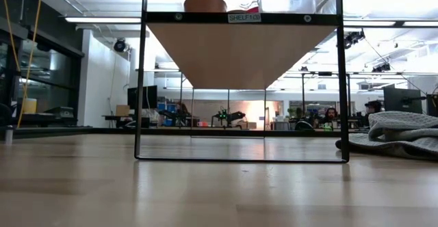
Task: Stack small to large cups/mugs on shelf
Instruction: Adjust the red mug on the shelf
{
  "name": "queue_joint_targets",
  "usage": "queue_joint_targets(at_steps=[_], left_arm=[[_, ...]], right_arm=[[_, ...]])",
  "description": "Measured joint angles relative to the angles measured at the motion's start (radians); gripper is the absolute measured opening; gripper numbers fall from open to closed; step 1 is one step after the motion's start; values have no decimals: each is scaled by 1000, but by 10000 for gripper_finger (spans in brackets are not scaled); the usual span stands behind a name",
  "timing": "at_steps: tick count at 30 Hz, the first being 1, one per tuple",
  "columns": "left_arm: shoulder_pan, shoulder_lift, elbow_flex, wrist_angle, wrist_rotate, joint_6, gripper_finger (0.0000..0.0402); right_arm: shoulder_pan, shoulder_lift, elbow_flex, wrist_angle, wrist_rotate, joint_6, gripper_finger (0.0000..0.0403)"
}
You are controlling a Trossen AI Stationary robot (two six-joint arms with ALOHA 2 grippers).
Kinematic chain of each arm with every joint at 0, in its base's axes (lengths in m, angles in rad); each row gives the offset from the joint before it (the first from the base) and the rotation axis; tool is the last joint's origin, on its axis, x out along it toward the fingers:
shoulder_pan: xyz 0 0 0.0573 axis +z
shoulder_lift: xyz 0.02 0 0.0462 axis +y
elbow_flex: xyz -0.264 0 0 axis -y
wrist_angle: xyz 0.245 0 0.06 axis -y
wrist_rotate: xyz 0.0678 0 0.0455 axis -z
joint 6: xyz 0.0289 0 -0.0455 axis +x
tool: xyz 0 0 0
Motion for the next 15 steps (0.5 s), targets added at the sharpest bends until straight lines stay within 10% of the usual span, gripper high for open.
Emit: queue_joint_targets(at_steps=[15], left_arm=[[0, 0, 0, 0, 0, 0, 117]], right_arm=[[3, 5, 0, 9, -119, -4, 0]])
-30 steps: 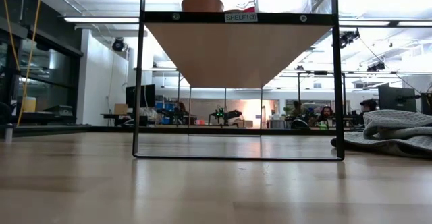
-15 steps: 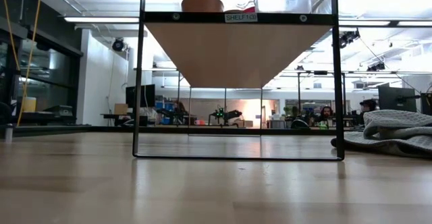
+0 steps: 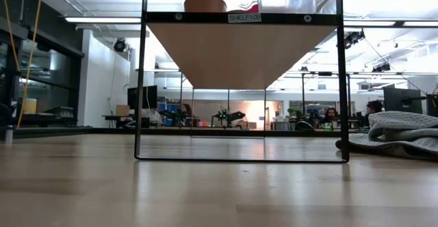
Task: Stack small to large cups/mugs on shelf
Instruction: Adjust the red mug on the shelf
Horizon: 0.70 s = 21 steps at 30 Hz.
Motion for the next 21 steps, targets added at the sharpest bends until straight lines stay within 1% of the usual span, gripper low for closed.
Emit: queue_joint_targets(at_steps=[10, 13, 17, 19, 21], left_arm=[[0, 0, 0, 0, 0, 0, 117], [0, 0, 0, 0, 0, 0, 117], [0, 0, 0, 0, 0, 0, 117], [0, 0, 0, 0, 0, 0, 117], [0, 0, 0, 0, 0, 0, 117]], right_arm=[[14, -2, 0, -4, -110, 4, 0], [31, -3, 2, -35, -136, 4, 0], [44, -4, 51, -114, -121, -7, 0], [41, -4, 109, -122, -103, -35, 0], [32, -3, 172, -113, -63, -79, 0]])
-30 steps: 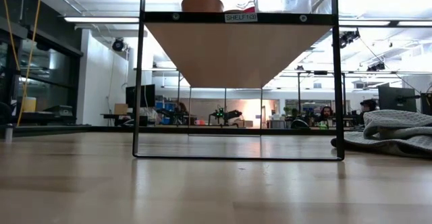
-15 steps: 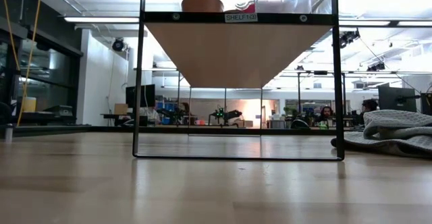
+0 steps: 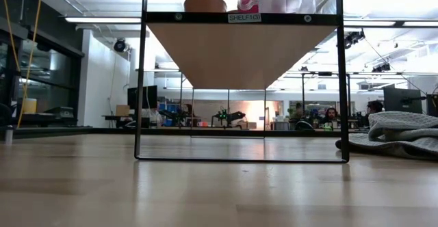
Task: Stack small to large cups/mugs on shelf
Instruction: Adjust the red mug on the shelf, then adjust the yellow cup on the shelf
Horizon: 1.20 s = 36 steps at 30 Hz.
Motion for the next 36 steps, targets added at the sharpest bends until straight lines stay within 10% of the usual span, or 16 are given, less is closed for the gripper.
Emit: queue_joint_targets(at_steps=[15, 36], left_arm=[[0, 0, 0, 0, 0, 0, 117], [0, 0, 0, 0, 0, 0, 117]], right_arm=[[-162, 314, 361, -25, 91, -127, 0], [-178, 475, 486, -150, 5, -83, 0]])
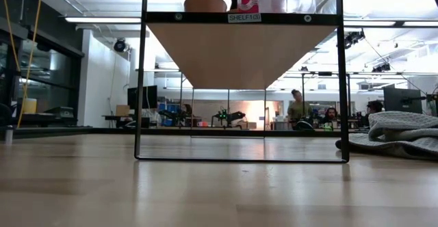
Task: Stack small to large cups/mugs on shelf
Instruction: Adjust the yellow cup on the shelf
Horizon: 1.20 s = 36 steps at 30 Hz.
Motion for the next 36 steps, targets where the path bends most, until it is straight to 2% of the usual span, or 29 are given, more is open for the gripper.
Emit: queue_joint_targets(at_steps=[25, 32, 36], left_arm=[[0, 0, 0, 0, 0, 8, 117], [0, 0, 0, 0, 0, 8, 117], [0, 0, 0, 0, 0, 8, 117]], right_arm=[[2, -49, -1, -94, -8, -4, 0], [20, -49, -1, 12, -122, -7, 0], [47, -49, -1, 31, -134, -9, 0]])
